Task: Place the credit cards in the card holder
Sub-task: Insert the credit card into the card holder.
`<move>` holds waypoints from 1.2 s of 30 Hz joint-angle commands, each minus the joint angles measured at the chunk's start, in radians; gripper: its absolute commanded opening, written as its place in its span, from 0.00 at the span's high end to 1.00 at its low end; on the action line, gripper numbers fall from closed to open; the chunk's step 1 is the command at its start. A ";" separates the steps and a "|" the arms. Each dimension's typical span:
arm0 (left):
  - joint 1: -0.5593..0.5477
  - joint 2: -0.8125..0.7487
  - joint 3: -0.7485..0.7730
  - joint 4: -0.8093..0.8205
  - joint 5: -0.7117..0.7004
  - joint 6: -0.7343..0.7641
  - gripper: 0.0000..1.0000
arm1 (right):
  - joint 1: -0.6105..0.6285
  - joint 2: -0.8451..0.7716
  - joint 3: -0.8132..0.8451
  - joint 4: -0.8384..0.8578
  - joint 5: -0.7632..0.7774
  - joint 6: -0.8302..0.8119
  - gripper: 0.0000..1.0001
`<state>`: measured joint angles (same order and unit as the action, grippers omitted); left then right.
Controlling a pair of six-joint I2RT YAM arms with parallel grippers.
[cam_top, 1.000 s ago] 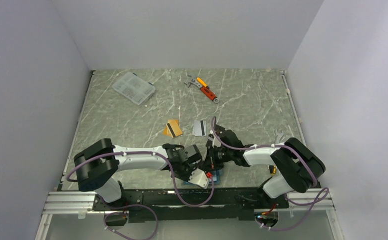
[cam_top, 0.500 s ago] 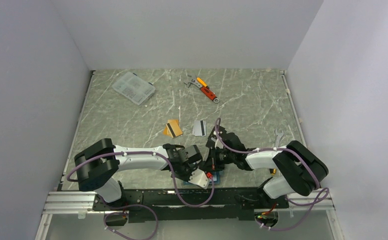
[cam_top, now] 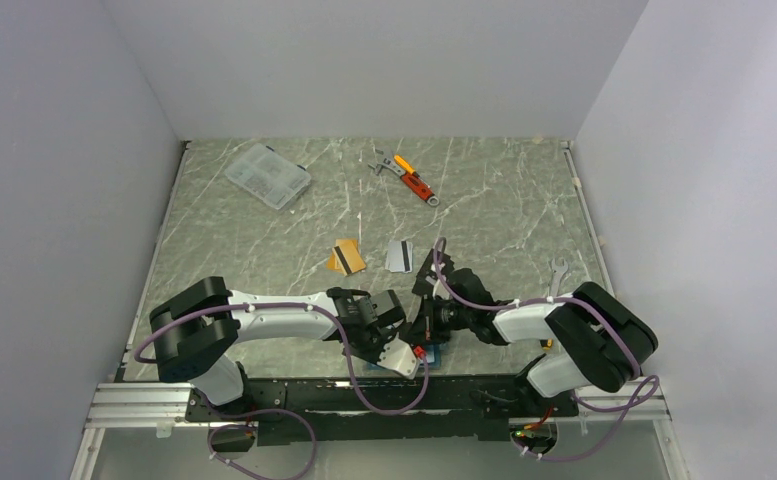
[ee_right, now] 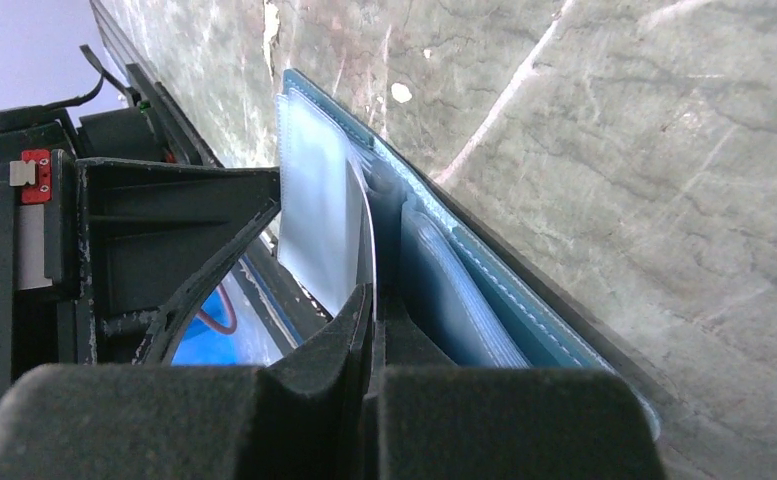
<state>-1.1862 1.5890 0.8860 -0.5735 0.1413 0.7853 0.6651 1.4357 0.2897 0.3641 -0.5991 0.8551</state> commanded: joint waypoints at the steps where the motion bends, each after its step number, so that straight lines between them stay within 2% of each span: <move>1: -0.028 0.039 0.010 0.002 0.099 0.012 1.00 | 0.019 0.038 -0.031 0.000 0.243 -0.009 1.00; 5: -0.029 0.044 0.017 -0.004 0.098 0.013 1.00 | 0.037 0.066 0.006 -0.058 0.234 -0.016 1.00; 9: -0.029 0.030 -0.002 0.006 0.089 0.015 1.00 | 0.035 -0.004 0.012 -0.150 0.223 -0.019 0.83; 11: -0.029 0.029 -0.005 0.004 0.089 0.016 1.00 | 0.033 -0.033 0.014 -0.184 0.214 -0.019 0.78; 19: -0.030 0.019 -0.015 0.007 0.089 0.020 1.00 | 0.021 -0.098 0.024 -0.302 0.187 -0.031 0.68; 29: -0.019 0.010 -0.008 0.009 0.070 0.026 1.00 | -0.026 -0.238 0.014 -0.404 0.154 -0.042 0.65; 36: 0.081 -0.049 0.079 -0.028 0.104 0.046 1.00 | -0.027 -0.080 0.011 -0.236 0.124 -0.039 0.67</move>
<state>-1.1481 1.5921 0.9005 -0.5892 0.1799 0.8085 0.6376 1.2533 0.3092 0.0734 -0.5022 0.8391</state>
